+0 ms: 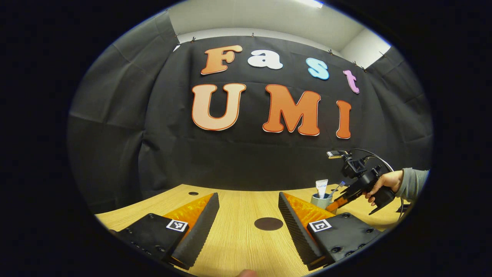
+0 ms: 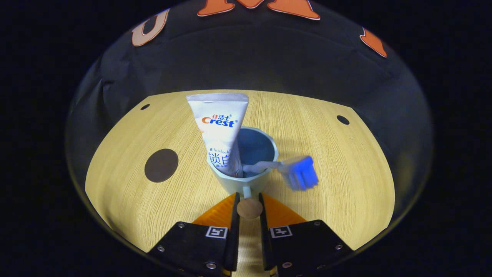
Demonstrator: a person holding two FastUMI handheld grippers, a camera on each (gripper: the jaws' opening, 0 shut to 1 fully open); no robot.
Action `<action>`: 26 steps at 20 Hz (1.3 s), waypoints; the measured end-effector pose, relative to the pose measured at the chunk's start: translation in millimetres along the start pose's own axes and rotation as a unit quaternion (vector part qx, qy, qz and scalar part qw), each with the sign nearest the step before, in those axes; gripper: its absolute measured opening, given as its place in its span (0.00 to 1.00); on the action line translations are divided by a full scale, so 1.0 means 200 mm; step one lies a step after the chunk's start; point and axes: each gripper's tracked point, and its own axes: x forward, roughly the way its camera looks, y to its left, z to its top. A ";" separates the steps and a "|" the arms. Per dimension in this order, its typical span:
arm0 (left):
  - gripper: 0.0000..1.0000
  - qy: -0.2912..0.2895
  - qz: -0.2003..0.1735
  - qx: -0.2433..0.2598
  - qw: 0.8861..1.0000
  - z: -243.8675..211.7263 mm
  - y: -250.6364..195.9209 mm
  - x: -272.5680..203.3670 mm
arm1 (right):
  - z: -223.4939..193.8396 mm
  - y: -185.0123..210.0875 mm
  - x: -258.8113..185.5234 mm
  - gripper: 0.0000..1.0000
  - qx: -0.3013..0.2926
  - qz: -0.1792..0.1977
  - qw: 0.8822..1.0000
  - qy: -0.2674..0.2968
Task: Put the toothbrush and toothpaste on the desktop into the cup, then pick up the cup and place it on the coaster on the desktop.
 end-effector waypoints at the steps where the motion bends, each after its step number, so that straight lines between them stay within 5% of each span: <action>1: 0.98 0.000 0.000 0.001 1.000 0.00 0.00 0.00 | 0.00 0.00 0.00 0.33 -0.009 -0.002 1.000 0.008; 3: 0.99 -0.001 0.000 0.001 1.000 0.00 0.01 0.00 | 0.01 -0.01 -0.01 0.23 -0.026 -0.003 0.999 0.019; 4: 1.00 -0.001 0.002 0.000 1.000 0.00 0.01 0.00 | 0.00 -0.01 -0.01 0.31 -0.034 -0.005 0.999 0.023; 9: 0.98 -0.001 0.010 -0.001 1.000 0.00 0.05 -0.02 | -0.03 -0.02 0.01 0.33 -0.041 -0.011 0.998 0.040; 14: 0.99 -0.001 0.015 0.000 1.000 -0.01 0.07 -0.03 | 0.03 -0.02 0.02 0.16 -0.017 -0.007 1.000 0.026; 26: 1.00 0.011 0.015 -0.006 1.000 -0.05 0.07 -0.02 | 0.08 0.01 0.03 0.17 -0.019 0.029 0.999 -0.023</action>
